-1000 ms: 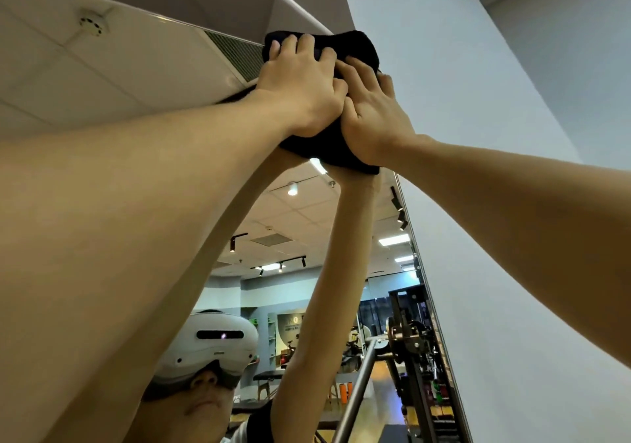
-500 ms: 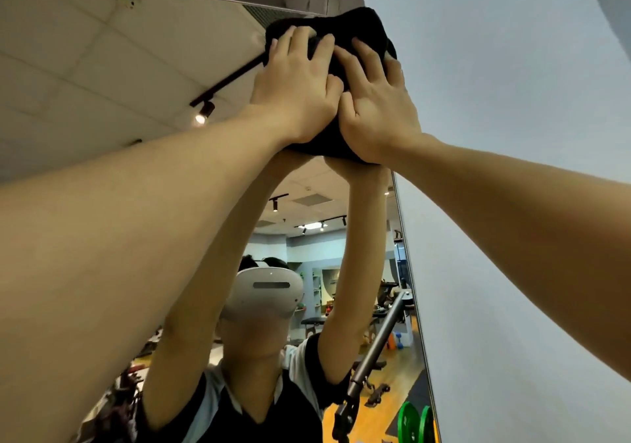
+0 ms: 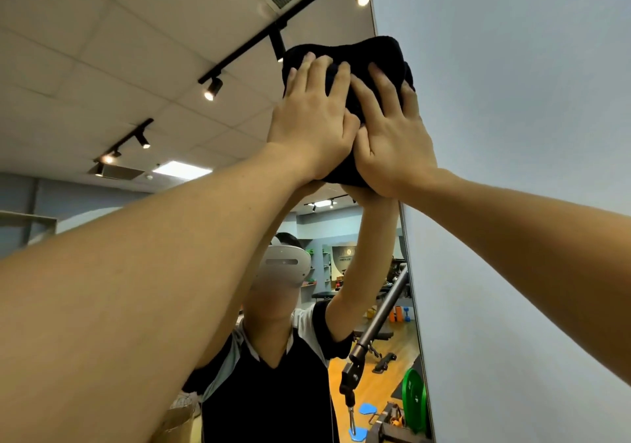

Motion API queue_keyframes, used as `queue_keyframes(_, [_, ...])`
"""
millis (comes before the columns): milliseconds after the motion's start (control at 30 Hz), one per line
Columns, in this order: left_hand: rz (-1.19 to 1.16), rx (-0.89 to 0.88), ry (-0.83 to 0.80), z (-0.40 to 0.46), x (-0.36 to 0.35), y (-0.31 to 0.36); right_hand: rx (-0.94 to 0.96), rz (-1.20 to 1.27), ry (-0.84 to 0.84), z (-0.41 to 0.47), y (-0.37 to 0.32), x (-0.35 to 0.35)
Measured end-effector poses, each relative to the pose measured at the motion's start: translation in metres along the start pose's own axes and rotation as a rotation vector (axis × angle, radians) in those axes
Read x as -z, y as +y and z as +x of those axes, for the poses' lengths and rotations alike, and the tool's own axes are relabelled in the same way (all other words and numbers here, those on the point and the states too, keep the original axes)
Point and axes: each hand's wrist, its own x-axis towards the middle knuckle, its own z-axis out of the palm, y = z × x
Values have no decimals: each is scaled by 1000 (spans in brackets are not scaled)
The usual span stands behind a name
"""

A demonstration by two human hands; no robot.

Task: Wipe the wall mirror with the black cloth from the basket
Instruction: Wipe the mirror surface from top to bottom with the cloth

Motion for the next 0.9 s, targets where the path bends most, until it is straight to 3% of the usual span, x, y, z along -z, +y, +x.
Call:
queue_keyframes(500, [55,-28,-19,-9,22,-41,-10,-114,21,1,-49,-13])
queue_keyframes(900, [116,38,18,-51,79,-155,68,-110,32,25,-175,-55])
